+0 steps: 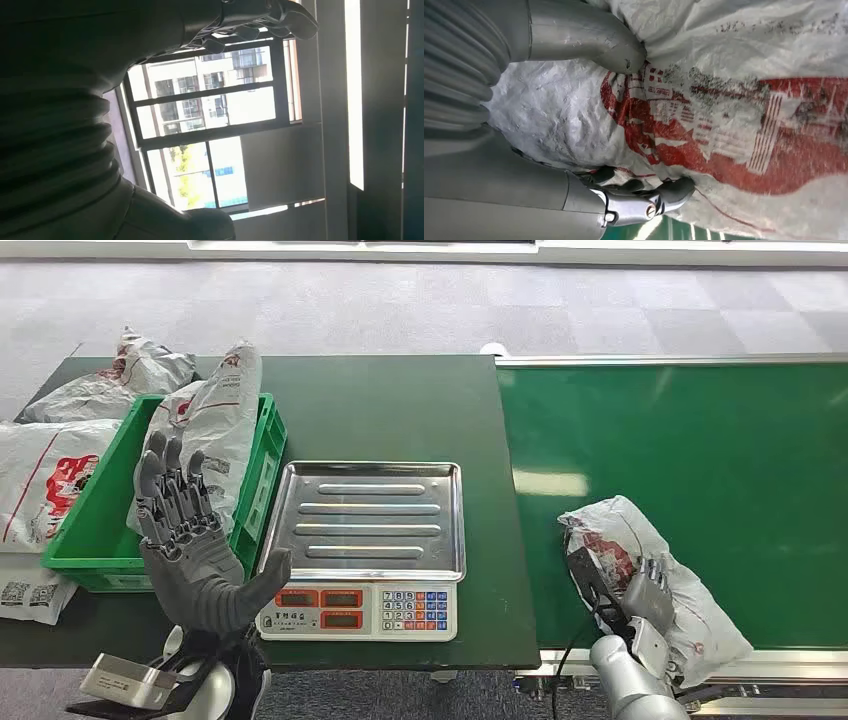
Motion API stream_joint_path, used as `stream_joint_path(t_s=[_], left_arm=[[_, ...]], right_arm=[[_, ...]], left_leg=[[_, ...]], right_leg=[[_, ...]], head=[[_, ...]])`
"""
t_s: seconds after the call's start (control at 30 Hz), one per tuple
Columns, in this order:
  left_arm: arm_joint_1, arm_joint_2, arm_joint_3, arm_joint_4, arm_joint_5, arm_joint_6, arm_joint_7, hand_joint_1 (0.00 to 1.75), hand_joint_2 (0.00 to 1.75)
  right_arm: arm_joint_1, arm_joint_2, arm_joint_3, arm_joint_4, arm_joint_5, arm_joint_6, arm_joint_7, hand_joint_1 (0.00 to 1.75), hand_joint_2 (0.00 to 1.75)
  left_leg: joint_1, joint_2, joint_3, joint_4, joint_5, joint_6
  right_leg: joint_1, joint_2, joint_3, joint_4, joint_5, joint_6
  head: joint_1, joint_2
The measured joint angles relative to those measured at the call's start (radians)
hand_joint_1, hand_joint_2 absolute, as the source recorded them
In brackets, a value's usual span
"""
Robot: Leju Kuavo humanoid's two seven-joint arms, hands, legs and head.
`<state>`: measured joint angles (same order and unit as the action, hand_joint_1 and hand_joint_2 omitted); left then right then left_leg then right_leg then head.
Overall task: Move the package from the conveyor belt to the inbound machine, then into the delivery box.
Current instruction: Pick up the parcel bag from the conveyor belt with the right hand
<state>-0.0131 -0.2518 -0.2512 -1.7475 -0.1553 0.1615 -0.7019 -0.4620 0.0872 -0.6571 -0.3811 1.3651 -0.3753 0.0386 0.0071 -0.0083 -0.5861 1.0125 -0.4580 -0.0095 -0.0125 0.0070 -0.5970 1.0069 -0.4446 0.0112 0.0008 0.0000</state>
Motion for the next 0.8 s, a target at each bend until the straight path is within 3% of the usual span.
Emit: stream_joint_path(t_s=[0.43, 0.8], left_arm=[[-0.007, -0.016, 0.013, 0.007, -0.01, -0.014, 0.001, 0.0, 1.75], [-0.007, -0.02, 0.026, 0.004, -0.027, -0.02, 0.002, 0.0, 1.75]], right_arm=[[-0.013, -0.018, 0.056, 0.013, 0.039, 0.024, 0.011, 1.75, 1.75], [-0.007, -0.015, 0.13, 0.002, 0.055, -0.008, -0.065, 1.75, 1.75]], left_leg=[[0.001, -0.002, 0.008, 0.001, -0.001, 0.005], [0.001, -0.001, 0.007, 0.001, -0.002, 0.005]], right_leg=[[-0.001, -0.001, 0.012, -0.003, -0.001, 0.006], [-0.001, -0.001, 0.011, -0.003, -0.001, 0.006]], head=[[0.0, 0.0], [0.0, 0.0]])
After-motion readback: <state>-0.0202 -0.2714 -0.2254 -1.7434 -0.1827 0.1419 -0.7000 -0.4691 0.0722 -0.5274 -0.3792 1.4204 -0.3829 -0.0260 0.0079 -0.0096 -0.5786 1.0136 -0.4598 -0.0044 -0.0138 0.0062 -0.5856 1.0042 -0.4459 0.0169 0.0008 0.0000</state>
